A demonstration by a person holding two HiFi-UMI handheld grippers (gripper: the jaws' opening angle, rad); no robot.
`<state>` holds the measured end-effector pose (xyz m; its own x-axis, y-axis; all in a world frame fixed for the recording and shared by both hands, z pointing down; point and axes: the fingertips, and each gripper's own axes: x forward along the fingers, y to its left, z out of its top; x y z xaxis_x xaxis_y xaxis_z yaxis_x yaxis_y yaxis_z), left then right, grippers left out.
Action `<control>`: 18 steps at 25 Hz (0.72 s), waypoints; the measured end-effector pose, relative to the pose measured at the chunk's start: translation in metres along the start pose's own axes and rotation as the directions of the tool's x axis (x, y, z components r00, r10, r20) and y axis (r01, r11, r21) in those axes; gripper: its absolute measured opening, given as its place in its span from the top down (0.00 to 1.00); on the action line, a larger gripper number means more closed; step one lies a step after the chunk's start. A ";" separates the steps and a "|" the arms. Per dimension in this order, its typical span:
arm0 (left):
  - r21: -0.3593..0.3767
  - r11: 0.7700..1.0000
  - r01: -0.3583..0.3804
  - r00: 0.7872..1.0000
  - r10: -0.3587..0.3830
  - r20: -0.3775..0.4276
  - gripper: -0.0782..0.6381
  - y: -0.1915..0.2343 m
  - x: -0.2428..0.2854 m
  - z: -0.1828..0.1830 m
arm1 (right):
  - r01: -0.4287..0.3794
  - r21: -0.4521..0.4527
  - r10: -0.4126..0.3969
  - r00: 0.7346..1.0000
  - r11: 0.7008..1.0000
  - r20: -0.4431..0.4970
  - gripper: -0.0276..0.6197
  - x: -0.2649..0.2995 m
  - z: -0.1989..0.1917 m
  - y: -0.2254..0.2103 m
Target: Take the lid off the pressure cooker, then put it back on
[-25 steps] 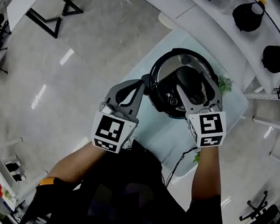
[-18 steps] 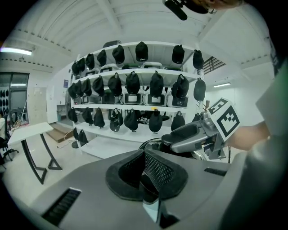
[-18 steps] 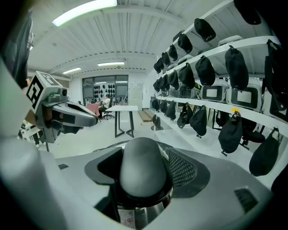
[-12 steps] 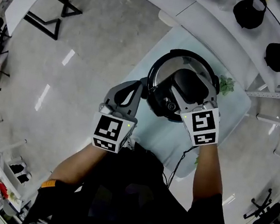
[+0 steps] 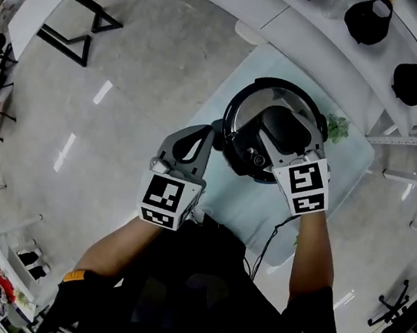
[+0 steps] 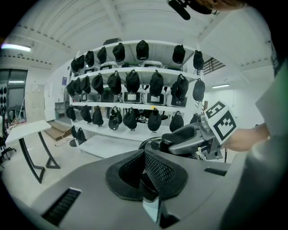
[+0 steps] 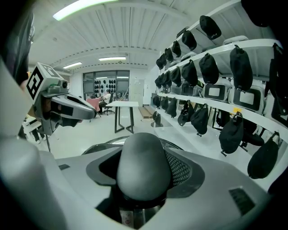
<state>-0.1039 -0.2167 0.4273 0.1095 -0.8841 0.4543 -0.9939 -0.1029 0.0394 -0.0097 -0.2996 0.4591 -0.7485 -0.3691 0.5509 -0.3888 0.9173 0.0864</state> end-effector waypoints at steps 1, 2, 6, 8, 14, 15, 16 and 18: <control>0.000 1.000 0.001 1.000 -0.001 0.004 0.88 0.000 -0.002 0.001 | -0.001 -0.001 0.001 1.000 1.000 -0.003 0.51 0.000 0.000 0.000; 0.000 1.000 0.001 1.000 -0.001 0.009 0.88 0.000 -0.004 0.002 | 0.000 -0.002 0.000 1.000 1.000 -0.006 0.51 -0.001 -0.001 0.000; 0.014 1.000 -0.002 1.000 0.001 0.030 0.88 0.001 -0.012 0.012 | 0.016 -0.011 -0.016 1.000 1.000 -0.004 0.51 -0.005 0.006 -0.001; 0.023 1.000 -0.005 0.999 0.004 0.040 0.88 0.001 -0.017 0.017 | 0.028 -0.006 -0.028 1.000 1.000 -0.001 0.51 -0.009 0.012 -0.002; 0.040 0.999 0.005 0.998 -0.008 0.068 0.88 -0.006 -0.028 0.027 | 0.098 0.039 -0.099 0.994 0.994 0.037 0.51 -0.029 0.024 -0.008; 0.042 0.999 0.010 0.997 -0.013 0.072 0.88 -0.008 -0.031 0.028 | 0.110 0.043 -0.112 0.993 0.993 0.046 0.51 -0.034 0.028 -0.008; 0.042 0.999 0.016 0.997 -0.019 0.075 0.88 -0.009 -0.033 0.028 | 0.121 0.048 -0.124 0.991 0.991 0.053 0.51 -0.040 0.031 -0.007; 0.044 0.999 0.032 0.996 -0.035 0.078 0.88 -0.012 -0.034 0.028 | 0.141 0.063 -0.145 0.988 0.988 0.060 0.51 -0.050 0.034 -0.006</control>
<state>-0.0952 -0.1980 0.3860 0.1448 -0.9128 0.3819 -0.9885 -0.1506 0.0147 0.0119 -0.2913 0.4032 -0.7154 -0.5063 0.4815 -0.5233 0.8449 0.1110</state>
